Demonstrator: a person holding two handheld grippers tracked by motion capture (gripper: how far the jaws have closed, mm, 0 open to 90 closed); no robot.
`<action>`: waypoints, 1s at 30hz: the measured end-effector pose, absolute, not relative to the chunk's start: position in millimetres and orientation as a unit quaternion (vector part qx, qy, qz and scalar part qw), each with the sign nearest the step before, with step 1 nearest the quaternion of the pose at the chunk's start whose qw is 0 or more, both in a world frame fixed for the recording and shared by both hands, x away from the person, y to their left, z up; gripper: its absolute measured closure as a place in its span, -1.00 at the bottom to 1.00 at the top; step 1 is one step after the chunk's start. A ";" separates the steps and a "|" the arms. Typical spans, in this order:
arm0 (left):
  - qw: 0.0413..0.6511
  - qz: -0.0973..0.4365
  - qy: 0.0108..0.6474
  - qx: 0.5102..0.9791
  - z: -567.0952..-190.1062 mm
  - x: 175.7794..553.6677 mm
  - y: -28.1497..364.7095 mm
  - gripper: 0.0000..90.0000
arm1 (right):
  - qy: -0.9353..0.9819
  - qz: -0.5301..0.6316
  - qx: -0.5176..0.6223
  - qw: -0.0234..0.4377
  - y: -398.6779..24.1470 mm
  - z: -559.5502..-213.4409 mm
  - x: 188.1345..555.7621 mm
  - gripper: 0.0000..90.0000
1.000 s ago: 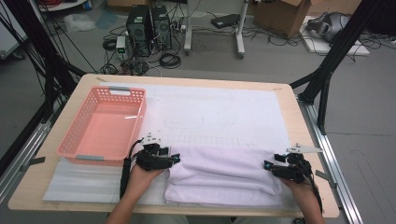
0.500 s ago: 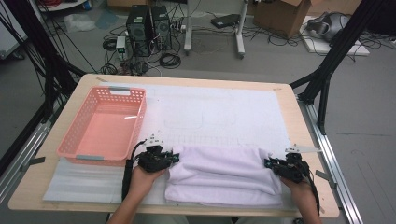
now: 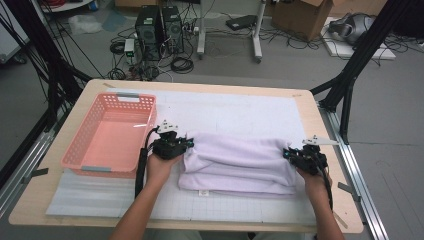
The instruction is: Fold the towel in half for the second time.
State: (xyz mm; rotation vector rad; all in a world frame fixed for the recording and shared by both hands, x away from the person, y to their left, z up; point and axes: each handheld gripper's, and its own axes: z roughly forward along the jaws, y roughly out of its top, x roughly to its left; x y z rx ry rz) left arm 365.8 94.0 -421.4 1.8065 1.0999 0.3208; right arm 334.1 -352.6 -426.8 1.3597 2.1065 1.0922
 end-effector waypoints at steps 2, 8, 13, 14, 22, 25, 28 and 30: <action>0.484 0.128 0.462 0.732 -424.0 372.7 95.1 0.78 | 0.756 0.388 0.487 0.203 -351.4 -423.9 343.8 0.76; 0.475 0.131 0.479 0.726 -438.2 385.5 97.2 0.77 | 0.759 0.375 0.489 0.211 -344.6 -425.1 366.0 0.76; 0.477 0.133 0.486 0.720 -444.7 390.5 98.0 0.77 | 0.749 0.380 0.500 0.212 -342.1 -427.6 373.7 0.75; 0.477 0.134 0.484 0.721 -445.3 390.4 97.6 0.77 | 0.750 0.377 0.502 0.211 -341.6 -428.6 374.2 0.75; 0.498 0.127 0.481 0.711 -431.1 380.1 104.4 0.05 | 0.734 0.387 0.512 0.223 -347.1 -420.7 365.0 0.32; 0.506 0.128 0.462 0.717 -423.1 370.8 105.4 0.05 | 0.725 0.406 0.509 0.225 -352.9 -413.9 354.5 0.31; 0.517 0.126 0.448 0.718 -418.5 358.9 105.7 0.06 | 0.718 0.424 0.505 0.222 -358.4 -409.0 341.9 0.29; 0.524 0.127 0.441 0.717 -417.7 349.4 106.3 0.07 | 0.719 0.429 0.499 0.221 -361.1 -407.1 332.3 0.29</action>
